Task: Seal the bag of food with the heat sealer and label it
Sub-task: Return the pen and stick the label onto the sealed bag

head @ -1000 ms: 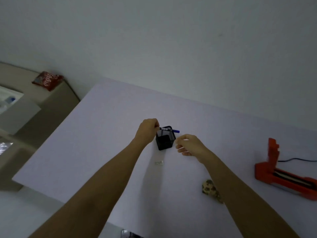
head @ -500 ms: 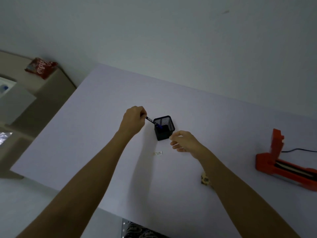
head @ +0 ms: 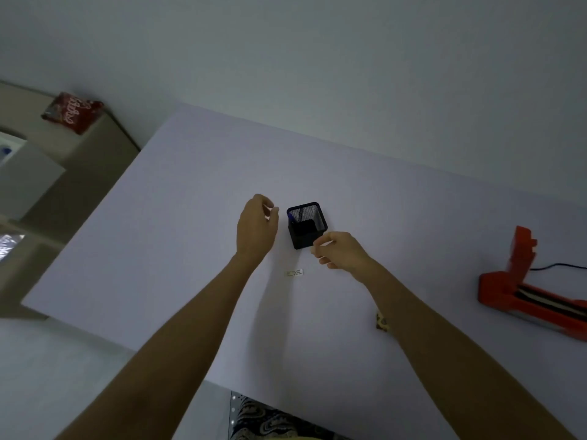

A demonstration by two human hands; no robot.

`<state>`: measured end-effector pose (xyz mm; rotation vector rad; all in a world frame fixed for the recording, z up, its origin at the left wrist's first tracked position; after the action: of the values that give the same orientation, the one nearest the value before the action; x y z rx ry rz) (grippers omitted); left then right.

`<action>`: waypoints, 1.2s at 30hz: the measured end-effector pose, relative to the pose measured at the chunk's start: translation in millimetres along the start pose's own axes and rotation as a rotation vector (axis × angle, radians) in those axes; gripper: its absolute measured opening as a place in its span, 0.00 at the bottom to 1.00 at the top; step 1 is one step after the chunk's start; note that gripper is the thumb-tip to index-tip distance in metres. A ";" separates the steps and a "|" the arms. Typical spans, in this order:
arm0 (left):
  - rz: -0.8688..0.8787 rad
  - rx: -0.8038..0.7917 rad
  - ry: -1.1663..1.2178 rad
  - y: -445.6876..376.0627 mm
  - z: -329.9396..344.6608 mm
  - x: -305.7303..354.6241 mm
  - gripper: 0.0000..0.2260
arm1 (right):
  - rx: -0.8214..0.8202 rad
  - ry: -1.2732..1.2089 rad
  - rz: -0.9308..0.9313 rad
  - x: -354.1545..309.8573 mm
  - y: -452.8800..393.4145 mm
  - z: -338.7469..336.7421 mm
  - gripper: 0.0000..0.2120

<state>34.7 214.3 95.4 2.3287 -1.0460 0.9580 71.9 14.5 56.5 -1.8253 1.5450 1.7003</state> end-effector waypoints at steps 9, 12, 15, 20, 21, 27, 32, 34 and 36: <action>-0.090 -0.417 -0.257 54.8 76.7 -102.3 0.12 | 0.074 0.279 -0.071 59.7 -24.5 63.7 0.09; -0.108 -0.431 -0.256 63.6 88.4 -107.8 0.15 | 0.129 0.317 -0.077 70.9 -27.9 71.2 0.08; -0.097 -0.389 -0.248 65.5 92.2 -103.4 0.17 | 0.176 0.342 -0.081 72.5 -31.3 69.7 0.09; -0.120 -0.329 -0.249 64.0 94.7 -101.9 0.13 | 0.193 0.336 -0.069 72.2 -34.6 67.8 0.13; -0.129 -0.329 -0.262 62.9 95.3 -101.7 0.12 | 0.199 0.328 -0.067 73.0 -34.7 68.0 0.13; -0.161 -0.367 -0.279 54.3 99.5 -96.7 0.08 | 0.208 0.287 -0.097 79.4 -34.2 69.9 0.15; -0.138 -0.378 -0.144 54.0 100.2 -89.6 0.04 | 0.186 0.348 -0.175 73.4 -30.1 72.0 0.12; -0.156 -0.380 -0.091 55.1 95.3 -87.9 0.06 | 0.163 0.367 -0.211 71.3 -27.5 74.9 0.07; -0.145 -0.407 -0.057 56.3 84.9 -81.7 0.06 | 0.147 0.256 -0.233 69.7 -24.0 73.0 0.03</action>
<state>-12.3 167.2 -16.9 2.0676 -0.9729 0.5646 31.3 41.4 -35.1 -2.1124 1.4335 1.2582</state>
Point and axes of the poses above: each hand's wrist, its own y-axis away from the middle knuckle, its own z-axis out of the palm, x = y × z, the point moved 6 cm from there along -y, towards the middle knuckle, and after that the axes turned 11 degrees about -z, right-handed, at the moved point
